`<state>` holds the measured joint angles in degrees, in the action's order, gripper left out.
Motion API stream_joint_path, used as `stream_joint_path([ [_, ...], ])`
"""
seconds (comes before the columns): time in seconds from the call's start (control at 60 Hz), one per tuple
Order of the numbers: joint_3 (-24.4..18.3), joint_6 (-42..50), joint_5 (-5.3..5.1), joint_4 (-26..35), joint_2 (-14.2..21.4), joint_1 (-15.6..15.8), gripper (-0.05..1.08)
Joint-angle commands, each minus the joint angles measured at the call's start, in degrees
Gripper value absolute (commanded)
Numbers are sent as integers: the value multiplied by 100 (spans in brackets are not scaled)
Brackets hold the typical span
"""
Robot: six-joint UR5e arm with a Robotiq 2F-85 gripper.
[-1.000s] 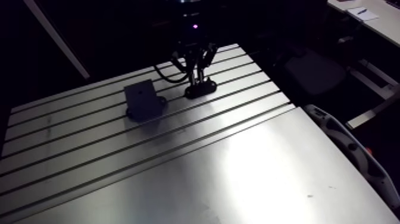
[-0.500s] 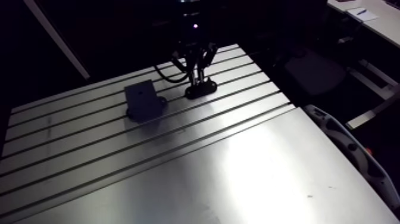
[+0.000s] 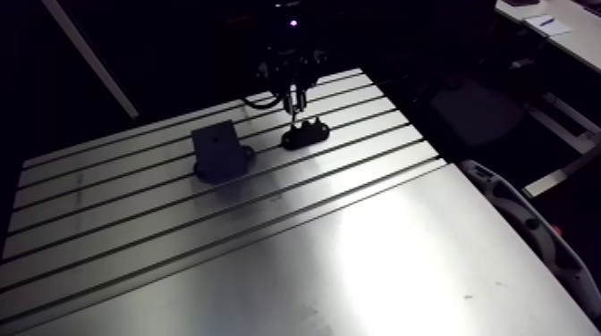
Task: Pick up the M10 bolt and insert it into the hole until fully seated.
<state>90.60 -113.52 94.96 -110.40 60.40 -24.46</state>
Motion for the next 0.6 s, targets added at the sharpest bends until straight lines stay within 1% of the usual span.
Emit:
stream_joint_path([
  [0.017, -268, 48, -9, 242, 29, 11, 104],
  [0.133, -381, 53, -9, 397, 53, 11, 107],
  [0.267, -608, 61, -17, 836, 131, 20, 107],
  [0.3, -755, 62, -26, 1131, 134, 67, 107],
  [0.317, -755, 62, -26, 1131, 134, 67, 107],
  [0.333, -826, 62, -26, 1295, 134, 101, 107],
  [0.35, -826, 62, -26, 1295, 134, 101, 107],
  [0.417, -1005, 69, -27, 1650, 150, 201, 107],
  [0.533, -1153, 69, -27, 1889, 217, 288, 108],
  [0.567, -1260, 70, -34, 2135, 278, 323, 108],
  [0.6, -1260, 70, -34, 2135, 278, 323, 108],
])
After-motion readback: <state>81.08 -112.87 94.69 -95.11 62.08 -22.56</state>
